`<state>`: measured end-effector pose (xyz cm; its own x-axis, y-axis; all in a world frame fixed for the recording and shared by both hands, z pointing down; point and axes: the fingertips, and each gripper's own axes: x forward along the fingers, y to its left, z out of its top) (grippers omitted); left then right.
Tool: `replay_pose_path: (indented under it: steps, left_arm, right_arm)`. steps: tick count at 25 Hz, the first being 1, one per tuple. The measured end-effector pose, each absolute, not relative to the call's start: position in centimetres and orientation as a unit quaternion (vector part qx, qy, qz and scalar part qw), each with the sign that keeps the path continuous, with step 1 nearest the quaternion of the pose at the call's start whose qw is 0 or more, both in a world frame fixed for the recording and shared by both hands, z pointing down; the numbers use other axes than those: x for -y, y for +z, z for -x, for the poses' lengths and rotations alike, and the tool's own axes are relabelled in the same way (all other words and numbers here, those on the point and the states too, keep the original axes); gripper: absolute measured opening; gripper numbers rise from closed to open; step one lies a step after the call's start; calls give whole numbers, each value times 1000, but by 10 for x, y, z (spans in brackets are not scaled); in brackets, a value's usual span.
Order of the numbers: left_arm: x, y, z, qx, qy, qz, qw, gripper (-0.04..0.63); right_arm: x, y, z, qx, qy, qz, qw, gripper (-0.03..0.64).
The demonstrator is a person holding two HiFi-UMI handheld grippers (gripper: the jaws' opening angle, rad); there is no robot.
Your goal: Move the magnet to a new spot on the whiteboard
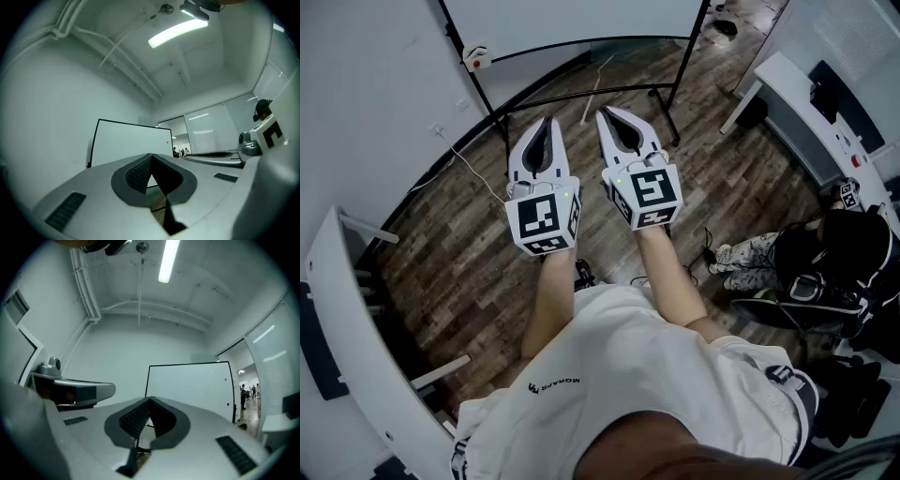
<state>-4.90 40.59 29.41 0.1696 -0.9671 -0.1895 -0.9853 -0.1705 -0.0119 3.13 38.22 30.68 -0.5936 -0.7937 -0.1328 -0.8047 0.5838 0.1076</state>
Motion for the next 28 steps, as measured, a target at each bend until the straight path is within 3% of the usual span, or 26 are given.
replay_pose_path:
  steps: [11, 28]
  left_arm:
    - [-406, 296, 17, -643, 59, 760, 68, 3]
    - [-411, 313, -121, -681, 33, 729, 65, 3]
  right_arm:
    - [-383, 305, -67, -888, 74, 450, 49, 14]
    - [-380, 312, -212, -902, 55, 422, 73, 14]
